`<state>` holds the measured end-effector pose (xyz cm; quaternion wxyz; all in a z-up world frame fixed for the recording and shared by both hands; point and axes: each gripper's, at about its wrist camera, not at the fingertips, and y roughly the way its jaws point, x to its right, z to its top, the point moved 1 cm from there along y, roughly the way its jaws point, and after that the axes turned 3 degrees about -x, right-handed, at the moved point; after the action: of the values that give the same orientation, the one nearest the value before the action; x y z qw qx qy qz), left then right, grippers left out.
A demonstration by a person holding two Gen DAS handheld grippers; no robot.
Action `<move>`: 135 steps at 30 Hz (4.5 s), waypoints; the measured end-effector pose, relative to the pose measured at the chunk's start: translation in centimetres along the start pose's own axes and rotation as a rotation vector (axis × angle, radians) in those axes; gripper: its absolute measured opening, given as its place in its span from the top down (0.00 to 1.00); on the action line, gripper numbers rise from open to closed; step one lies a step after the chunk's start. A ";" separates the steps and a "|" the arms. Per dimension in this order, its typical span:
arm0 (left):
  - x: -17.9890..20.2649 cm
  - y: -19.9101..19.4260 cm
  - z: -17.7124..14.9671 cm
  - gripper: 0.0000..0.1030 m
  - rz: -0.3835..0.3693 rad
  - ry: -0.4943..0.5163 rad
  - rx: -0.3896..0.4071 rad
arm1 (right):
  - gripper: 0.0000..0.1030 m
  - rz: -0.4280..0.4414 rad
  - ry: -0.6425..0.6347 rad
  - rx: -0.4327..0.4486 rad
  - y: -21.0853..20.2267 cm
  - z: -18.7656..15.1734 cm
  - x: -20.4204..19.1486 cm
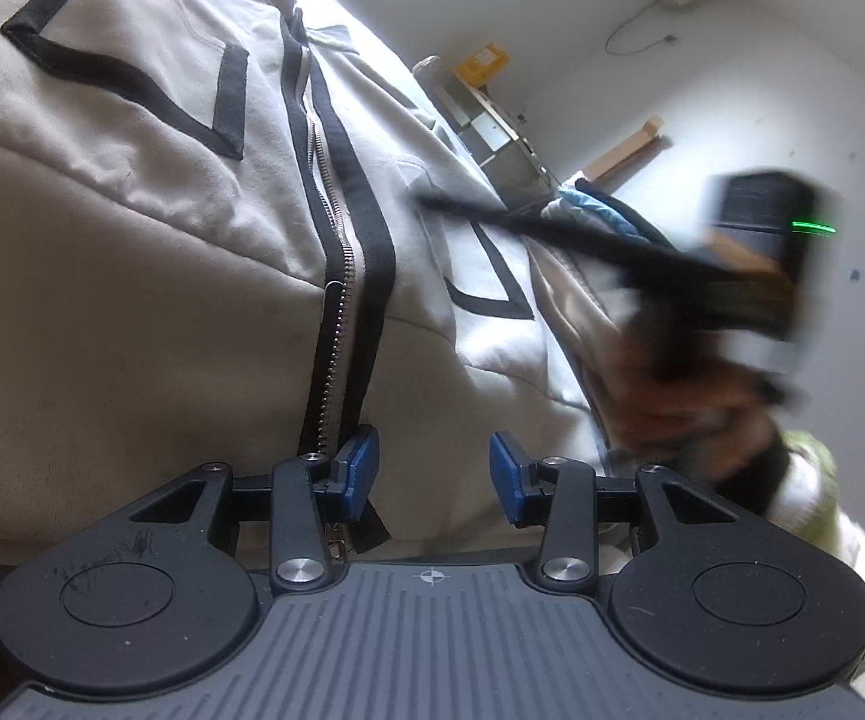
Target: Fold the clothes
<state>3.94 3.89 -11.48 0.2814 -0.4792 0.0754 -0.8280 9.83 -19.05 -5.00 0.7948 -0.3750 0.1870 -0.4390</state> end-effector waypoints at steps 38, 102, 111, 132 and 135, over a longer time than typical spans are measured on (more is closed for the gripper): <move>-2.0 -0.8 -0.9 0.61 -0.108 0.021 -0.006 | 0.80 0.088 0.454 0.069 12.3 18.6 10.9; 12.0 8.7 3.8 0.59 0.169 0.248 -0.173 | 0.86 -0.460 0.714 0.438 -18.0 -23.3 18.0; 11.6 12.6 4.9 0.59 0.168 0.269 -0.182 | 0.87 -0.774 0.124 0.518 -22.6 -12.8 13.2; 8.6 12.0 4.9 0.59 0.084 0.179 -0.188 | 0.67 -0.489 0.688 0.025 -22.9 1.3 40.5; 8.4 12.0 5.0 0.59 0.080 0.177 -0.191 | 0.44 -0.341 0.938 0.149 -26.1 -2.3 43.4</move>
<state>9.60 -9.86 -7.23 0.2595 -0.4253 0.1973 -0.8443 17.45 -65.17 14.73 0.5666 -0.1048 0.4284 -0.6961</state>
